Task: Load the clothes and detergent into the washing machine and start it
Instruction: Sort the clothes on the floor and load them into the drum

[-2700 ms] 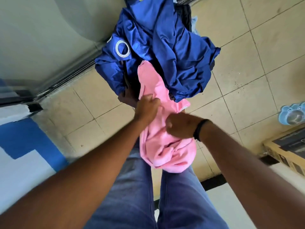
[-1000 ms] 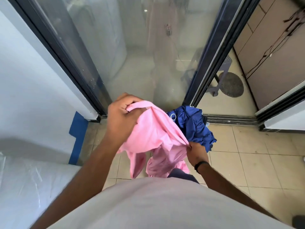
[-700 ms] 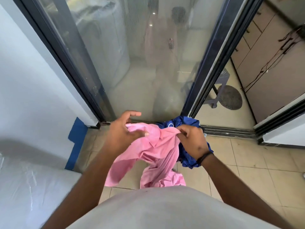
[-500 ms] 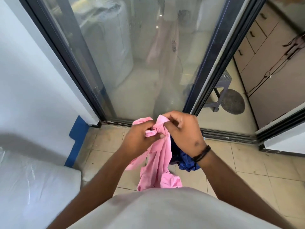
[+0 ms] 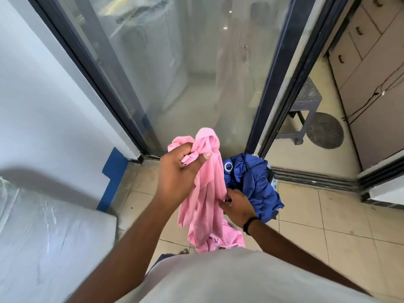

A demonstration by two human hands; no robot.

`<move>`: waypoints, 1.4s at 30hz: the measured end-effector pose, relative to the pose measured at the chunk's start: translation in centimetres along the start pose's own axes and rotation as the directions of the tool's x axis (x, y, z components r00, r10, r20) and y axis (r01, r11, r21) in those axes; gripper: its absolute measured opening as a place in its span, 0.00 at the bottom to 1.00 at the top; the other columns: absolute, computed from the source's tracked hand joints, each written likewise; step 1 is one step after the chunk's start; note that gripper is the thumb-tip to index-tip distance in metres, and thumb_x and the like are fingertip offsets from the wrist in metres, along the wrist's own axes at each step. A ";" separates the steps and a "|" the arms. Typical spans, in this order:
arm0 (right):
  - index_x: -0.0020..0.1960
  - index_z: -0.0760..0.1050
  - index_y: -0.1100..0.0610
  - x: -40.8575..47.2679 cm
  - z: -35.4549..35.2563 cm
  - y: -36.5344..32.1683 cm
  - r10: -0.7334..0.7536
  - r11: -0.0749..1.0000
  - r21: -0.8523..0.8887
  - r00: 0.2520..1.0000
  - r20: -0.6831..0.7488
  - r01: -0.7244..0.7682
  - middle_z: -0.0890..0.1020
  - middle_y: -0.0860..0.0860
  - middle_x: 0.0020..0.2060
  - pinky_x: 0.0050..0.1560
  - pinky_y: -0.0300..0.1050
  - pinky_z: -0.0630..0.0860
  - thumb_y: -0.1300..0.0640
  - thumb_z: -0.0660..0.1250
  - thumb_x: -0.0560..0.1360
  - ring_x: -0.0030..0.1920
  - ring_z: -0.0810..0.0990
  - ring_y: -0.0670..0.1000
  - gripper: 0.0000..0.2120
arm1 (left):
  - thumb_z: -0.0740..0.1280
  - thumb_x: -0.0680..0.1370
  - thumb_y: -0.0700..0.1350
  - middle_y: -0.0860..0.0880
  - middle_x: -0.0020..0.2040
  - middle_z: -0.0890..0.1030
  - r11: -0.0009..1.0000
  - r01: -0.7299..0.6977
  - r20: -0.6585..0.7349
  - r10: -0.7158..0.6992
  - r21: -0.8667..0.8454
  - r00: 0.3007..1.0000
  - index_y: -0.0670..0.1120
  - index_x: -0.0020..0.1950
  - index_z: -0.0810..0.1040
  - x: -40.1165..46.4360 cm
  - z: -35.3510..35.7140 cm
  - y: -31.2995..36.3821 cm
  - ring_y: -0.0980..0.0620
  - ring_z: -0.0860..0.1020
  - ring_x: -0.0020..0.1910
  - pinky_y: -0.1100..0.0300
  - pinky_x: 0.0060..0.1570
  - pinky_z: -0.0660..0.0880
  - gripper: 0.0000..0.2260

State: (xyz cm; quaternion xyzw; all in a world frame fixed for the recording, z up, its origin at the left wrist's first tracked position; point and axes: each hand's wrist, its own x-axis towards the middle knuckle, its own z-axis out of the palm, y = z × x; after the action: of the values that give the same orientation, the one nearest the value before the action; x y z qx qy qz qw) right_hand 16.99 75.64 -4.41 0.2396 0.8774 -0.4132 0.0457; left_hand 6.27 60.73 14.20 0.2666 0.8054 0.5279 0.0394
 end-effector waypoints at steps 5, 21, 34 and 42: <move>0.35 0.71 0.53 1.1 -1.1 2.5 0.034 0.999 0.023 0.994 -0.106 -0.031 0.80 0.53 0.33 0.37 0.56 0.79 0.56 0.59 0.78 0.35 0.81 0.57 0.13 | 0.74 0.76 0.50 0.40 0.34 0.78 0.997 0.001 0.009 -0.001 0.077 1.000 0.39 0.41 0.79 0.6 -1.7 -0.5 0.39 0.76 0.34 0.47 0.32 0.72 0.15; 0.49 0.81 0.61 -2.2 -12.0 -14.8 -0.509 0.767 0.151 0.735 -0.448 0.623 0.81 0.49 0.41 0.43 0.37 0.74 0.64 0.63 0.78 0.41 0.80 0.48 0.08 | 0.70 0.73 0.60 0.52 0.39 0.82 0.981 -0.060 0.199 0.022 0.185 0.980 0.48 0.49 0.84 0.9 1.3 -2.2 0.50 0.80 0.38 0.51 0.39 0.76 0.17; 0.59 0.75 0.54 0.6 -4.6 -0.8 -0.123 0.973 -0.201 0.992 -0.027 0.116 0.78 0.55 0.52 0.46 0.48 0.74 0.50 0.62 0.78 0.52 0.78 0.58 0.12 | 0.73 0.77 0.45 0.49 0.28 0.62 0.999 -0.035 0.000 0.036 0.016 0.999 0.45 0.31 0.61 0.3 2.4 0.7 0.56 0.61 0.27 0.67 0.30 0.58 0.24; 0.50 0.79 0.56 1.8 -10.2 -4.8 -0.180 0.978 -0.145 0.954 -0.238 0.148 0.84 0.59 0.42 0.41 0.54 0.78 0.56 0.56 0.69 0.43 0.81 0.64 0.16 | 0.81 0.67 0.52 0.59 0.43 0.83 0.984 0.088 -0.006 -0.088 0.154 0.996 0.54 0.51 0.83 1.0 -1.4 -0.2 0.66 0.78 0.39 0.75 0.41 0.70 0.16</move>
State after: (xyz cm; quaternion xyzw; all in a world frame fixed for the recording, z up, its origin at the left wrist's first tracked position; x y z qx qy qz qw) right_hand 14.44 81.31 5.19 0.2126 0.9173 -0.3259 -0.0849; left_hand 4.83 59.96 14.91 0.2332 0.8547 0.4619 0.0423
